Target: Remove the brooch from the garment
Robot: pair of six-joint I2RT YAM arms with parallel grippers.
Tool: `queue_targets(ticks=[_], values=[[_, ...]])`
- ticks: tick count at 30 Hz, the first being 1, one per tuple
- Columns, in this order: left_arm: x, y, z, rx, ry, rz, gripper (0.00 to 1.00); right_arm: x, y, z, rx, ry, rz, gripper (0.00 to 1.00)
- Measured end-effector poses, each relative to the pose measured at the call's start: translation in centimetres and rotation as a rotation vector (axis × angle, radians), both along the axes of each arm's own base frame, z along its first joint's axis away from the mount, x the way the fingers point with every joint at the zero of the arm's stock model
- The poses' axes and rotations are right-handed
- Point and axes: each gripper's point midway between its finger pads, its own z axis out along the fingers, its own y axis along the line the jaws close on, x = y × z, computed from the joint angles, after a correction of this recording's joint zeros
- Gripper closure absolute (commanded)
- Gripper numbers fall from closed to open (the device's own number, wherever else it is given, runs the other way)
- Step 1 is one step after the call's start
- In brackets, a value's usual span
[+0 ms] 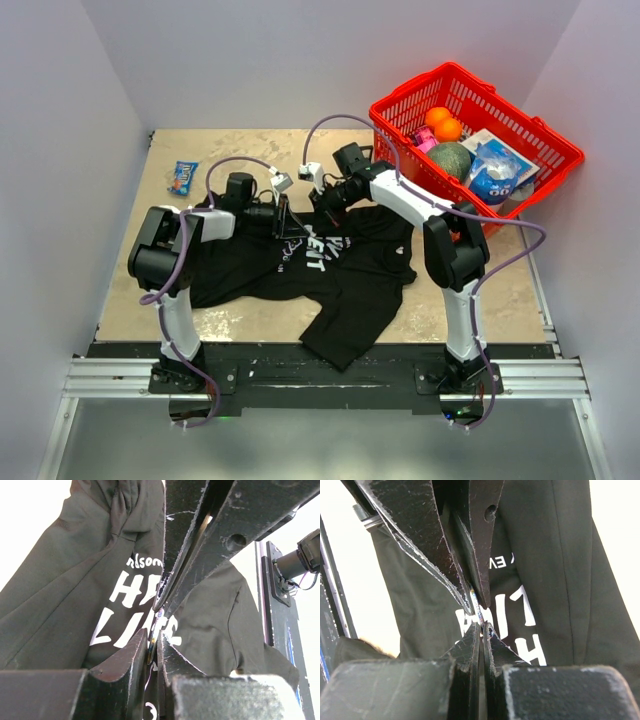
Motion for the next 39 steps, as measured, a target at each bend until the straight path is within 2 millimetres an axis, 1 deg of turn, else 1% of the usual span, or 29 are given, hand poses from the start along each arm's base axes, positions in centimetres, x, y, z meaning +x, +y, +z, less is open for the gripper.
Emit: queue_targets(ticks=[2, 3, 6, 9, 12, 14, 18, 21, 25, 28, 30, 34, 37, 39], values=[[0.1, 0.0, 0.1, -0.001, 0.003, 0.003, 0.92, 0.0, 0.0, 0.0, 0.001, -0.002, 0.001, 1.0], [0.1, 0.0, 0.1, -0.001, 0.004, 0.005, 0.82, 0.1, 0.0, 0.0, 0.001, -0.005, 0.001, 1.0], [0.1, -0.1, 0.1, -0.003, 0.015, 0.009, 0.55, 0.1, 0.0, 0.0, 0.002, -0.004, 0.0, 1.0], [0.1, -0.1, 0.3, -0.006, 0.019, 0.01, 0.49, 0.1, 0.0, 0.1, 0.005, -0.001, 0.0, 1.0], [-0.2, 0.2, 0.8, 0.001, 0.008, -0.001, 0.45, 0.1, 0.0, 0.1, 0.005, -0.001, -0.004, 1.0], [-0.3, 0.7, 1.7, 0.019, -0.017, -0.012, 0.44, 0.2, 0.0, 0.1, 0.005, -0.005, -0.006, 1.0], [0.5, 2.1, 3.5, 0.054, -0.071, -0.004, 0.43, 0.6, 0.0, 0.1, 0.002, -0.026, -0.003, 1.0], [1.3, 3.8, 3.6, 0.095, -0.057, 0.069, 0.45, 0.9, -0.1, -0.1, -0.007, -0.059, 0.009, 1.0], [2.3, 5.6, 2.5, 0.148, 0.005, 0.168, 0.45, 1.7, 0.1, 0.1, 0.002, -0.107, 0.023, 1.0], [2.7, 6.2, 1.9, 0.179, 0.032, 0.214, 0.46, 2.2, 0.4, 0.2, 0.015, -0.133, 0.023, 1.0], [2.7, 6.4, 1.1, 0.207, 0.063, 0.231, 0.46, 2.4, 0.5, 0.2, 0.023, -0.147, 0.022, 1.0], [3.4, 7.1, -1.8, 0.283, 0.154, 0.264, 0.47, 2.6, 0.6, -0.4, 0.027, -0.159, 0.02, 1.0], [2.7, 7.6, -3.9, 0.332, 0.222, 0.275, 0.47, 2.3, 0.4, -1.4, 0.01, -0.154, 0.016, 1.0], [2.3, 7.9, -4.7, 0.355, 0.25, 0.279, 0.47, 2.0, 0.4, -1.9, 0.001, -0.149, 0.017, 1.0]])
